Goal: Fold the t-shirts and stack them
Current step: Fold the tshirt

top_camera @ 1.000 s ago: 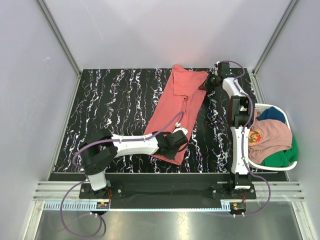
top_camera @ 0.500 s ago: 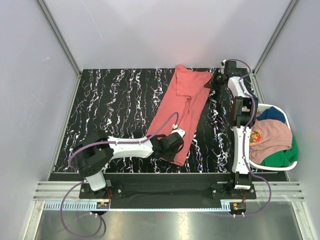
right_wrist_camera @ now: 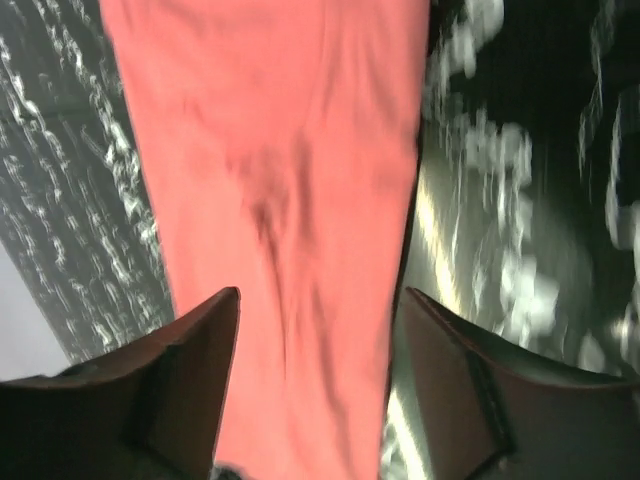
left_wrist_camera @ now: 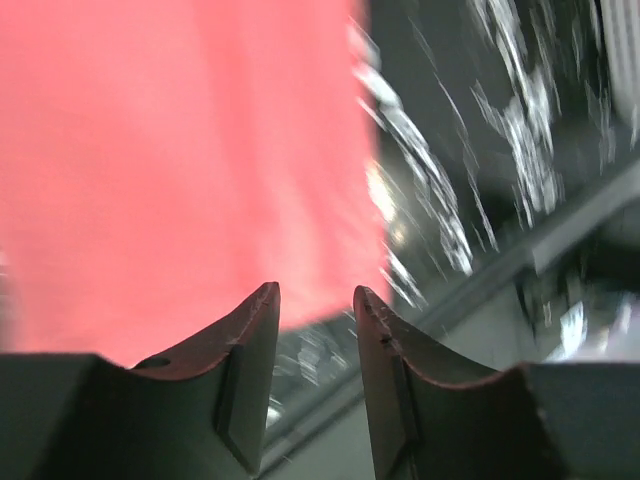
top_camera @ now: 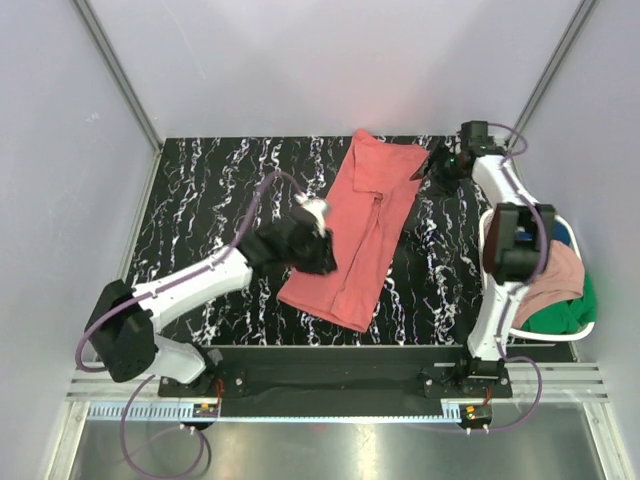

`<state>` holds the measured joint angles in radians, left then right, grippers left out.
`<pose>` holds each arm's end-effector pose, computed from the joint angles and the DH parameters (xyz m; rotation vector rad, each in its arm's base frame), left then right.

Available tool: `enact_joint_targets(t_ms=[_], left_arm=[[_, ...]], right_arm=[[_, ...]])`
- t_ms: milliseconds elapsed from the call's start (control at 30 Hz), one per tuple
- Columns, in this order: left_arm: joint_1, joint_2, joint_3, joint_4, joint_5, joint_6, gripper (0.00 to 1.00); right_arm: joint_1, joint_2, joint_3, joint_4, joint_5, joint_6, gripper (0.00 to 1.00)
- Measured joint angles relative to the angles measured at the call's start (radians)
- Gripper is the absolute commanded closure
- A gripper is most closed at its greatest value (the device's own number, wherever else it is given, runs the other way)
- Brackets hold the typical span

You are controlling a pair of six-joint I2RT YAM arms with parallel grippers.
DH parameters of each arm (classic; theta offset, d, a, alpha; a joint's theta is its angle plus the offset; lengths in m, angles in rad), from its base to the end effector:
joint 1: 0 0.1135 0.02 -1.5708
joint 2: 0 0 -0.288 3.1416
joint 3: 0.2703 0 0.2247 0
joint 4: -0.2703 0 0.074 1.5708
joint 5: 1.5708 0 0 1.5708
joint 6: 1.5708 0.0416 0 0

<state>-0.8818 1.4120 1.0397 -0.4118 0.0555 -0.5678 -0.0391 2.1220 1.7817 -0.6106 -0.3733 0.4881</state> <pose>0.1761 -0.2174 0.2934 0.4174 2.4532 -0.7363 0.4607 -0.0028 0.2514 0.5144 2.4964 0.6498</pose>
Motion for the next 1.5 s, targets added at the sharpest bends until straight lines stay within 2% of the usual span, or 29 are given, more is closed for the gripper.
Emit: enact_joint_targets(t_ms=[100,167,267,467,633,900,1233,1400,1467,1500], left_arm=[[0.213,-0.052,-0.053,-0.006,0.002,0.012,0.55],[0.309,-0.065,-0.095,-0.018,-0.003,0.018,0.54],[0.389,-0.073,-0.17,-0.039,0.008,0.023,0.5],[0.436,-0.061,-0.245,-0.058,0.076,0.025,0.47],[0.436,-0.059,-0.335,0.021,0.15,0.013,0.47],[0.436,-0.042,-0.413,0.083,0.18,-0.011,0.49],[0.436,-0.009,-0.412,0.149,0.187,-0.032,0.57],[0.436,-0.006,-0.417,0.155,0.18,-0.039,0.69],[0.436,-0.005,-0.423,0.162,0.18,-0.044,0.76],[0.437,-0.004,-0.426,0.167,0.18,-0.045,0.84]], right_arm=[[0.053,-0.256,-0.229,-0.003,0.08,0.063,0.16],[0.13,-0.426,-0.396,-0.004,0.126,0.114,0.16],[0.263,-0.61,-0.621,0.001,0.151,0.196,0.17],[0.402,-0.84,-1.003,-0.013,0.198,0.35,0.24],[0.502,-0.995,-1.126,0.025,0.216,0.418,0.27],[0.716,-0.956,-1.207,0.131,0.244,0.539,0.3],[0.847,-0.951,-1.294,0.221,0.327,0.693,0.38],[0.877,-0.938,-1.3,0.259,0.365,0.741,0.45],[0.886,-0.933,-1.3,0.264,0.378,0.752,0.52],[0.89,-0.932,-1.3,0.266,0.385,0.756,0.57]])
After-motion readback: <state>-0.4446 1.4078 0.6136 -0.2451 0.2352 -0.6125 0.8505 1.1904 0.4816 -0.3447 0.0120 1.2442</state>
